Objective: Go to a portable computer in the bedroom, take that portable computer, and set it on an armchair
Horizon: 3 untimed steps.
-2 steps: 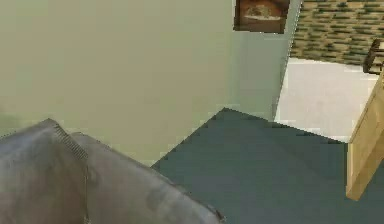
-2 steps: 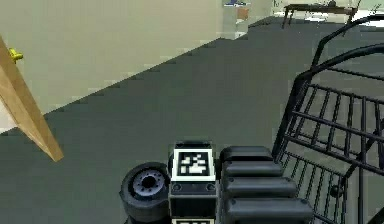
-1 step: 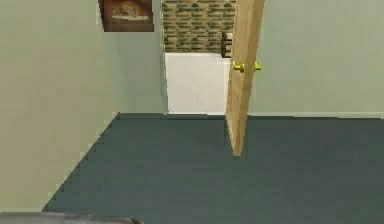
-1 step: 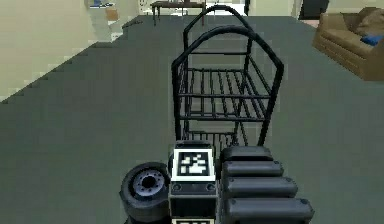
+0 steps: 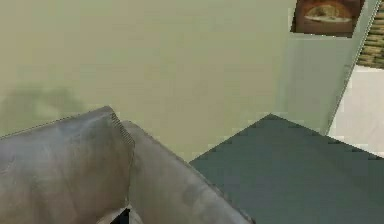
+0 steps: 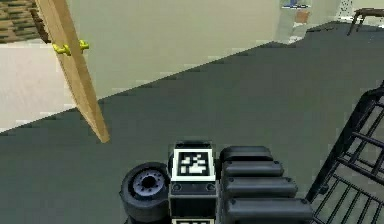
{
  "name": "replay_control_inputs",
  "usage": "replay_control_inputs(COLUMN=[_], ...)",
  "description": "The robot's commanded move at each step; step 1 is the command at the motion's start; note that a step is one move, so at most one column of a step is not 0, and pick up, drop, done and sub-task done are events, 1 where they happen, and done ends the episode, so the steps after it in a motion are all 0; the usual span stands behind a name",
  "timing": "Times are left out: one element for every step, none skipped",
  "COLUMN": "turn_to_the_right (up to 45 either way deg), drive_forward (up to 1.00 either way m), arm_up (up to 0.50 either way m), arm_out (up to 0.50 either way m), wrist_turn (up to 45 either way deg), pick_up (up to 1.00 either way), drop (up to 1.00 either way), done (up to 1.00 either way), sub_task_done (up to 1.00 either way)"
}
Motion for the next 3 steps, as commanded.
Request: replay_control_inputs(turn_to_the_right=[-45.0, 45.0, 45.0], drive_forward=[0.00, 0.00, 0.00], arm_up=[0.00, 0.00, 0.00], arm_out=[0.00, 0.00, 0.00], wrist_turn=[0.0, 0.0, 0.0], pick_up=[0.00, 0.00, 0.00], drop=[0.00, 0.00, 0.00], done=[0.00, 0.00, 0.00], sub_task_done=[0.00, 0.00, 0.00])
